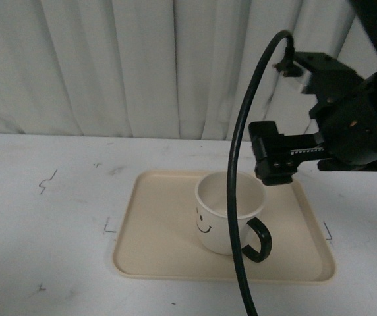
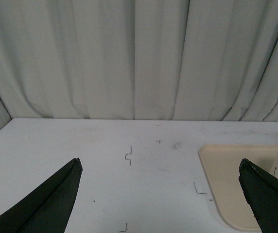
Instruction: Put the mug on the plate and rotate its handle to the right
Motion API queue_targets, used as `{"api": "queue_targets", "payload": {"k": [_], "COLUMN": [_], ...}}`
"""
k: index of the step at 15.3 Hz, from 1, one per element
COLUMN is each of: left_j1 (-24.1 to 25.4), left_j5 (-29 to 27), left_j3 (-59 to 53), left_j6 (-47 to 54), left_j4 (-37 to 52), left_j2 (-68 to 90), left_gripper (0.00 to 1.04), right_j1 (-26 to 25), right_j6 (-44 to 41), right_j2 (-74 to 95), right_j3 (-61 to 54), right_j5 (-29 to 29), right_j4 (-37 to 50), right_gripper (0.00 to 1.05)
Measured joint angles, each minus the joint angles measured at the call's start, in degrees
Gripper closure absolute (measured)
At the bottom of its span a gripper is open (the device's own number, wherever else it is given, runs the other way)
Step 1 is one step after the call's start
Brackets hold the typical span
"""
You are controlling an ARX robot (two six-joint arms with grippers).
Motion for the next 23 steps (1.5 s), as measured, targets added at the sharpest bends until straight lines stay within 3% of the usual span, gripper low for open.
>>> {"api": "queue_targets", "payload": {"k": [9, 10, 11, 12, 16, 17, 20, 23], "left_j1": [0.0, 0.0, 0.0, 0.0, 0.0, 0.0, 0.0, 0.0], "left_j5": [0.0, 0.0, 0.0, 0.0, 0.0, 0.0, 0.0, 0.0], "left_j3": [0.0, 0.0, 0.0, 0.0, 0.0, 0.0, 0.0, 0.0], "left_j6": [0.0, 0.0, 0.0, 0.0, 0.0, 0.0, 0.0, 0.0], "left_j4": [0.0, 0.0, 0.0, 0.0, 0.0, 0.0, 0.0, 0.0], "left_j2": [0.0, 0.0, 0.0, 0.0, 0.0, 0.0, 0.0, 0.0], "left_gripper": [0.07, 0.07, 0.07, 0.07, 0.07, 0.07, 0.07, 0.07], "right_j1": [2.2, 2.2, 2.2, 2.2, 2.1, 2.1, 1.3, 0.0], "right_j6": [7.6, 8.4, 10.3, 11.0, 9.8, 7.2, -4.3, -25.4], "right_j2": [15.8, 16.7, 17.5, 17.5, 17.6, 17.6, 17.5, 17.4], "right_j3": [8.1, 8.3, 9.3, 10.1, 12.2, 13.4, 15.6, 18.9], "right_j5": [1.5, 1.6, 0.8, 0.7, -0.2, -0.6, -1.0, -2.3], "right_j4": [0.5, 0.3, -0.9, -1.5, -5.3, -7.1, -9.0, -14.1], "right_gripper": [0.07, 0.14, 0.38, 0.54, 0.96, 1.02, 1.02, 1.02]}}
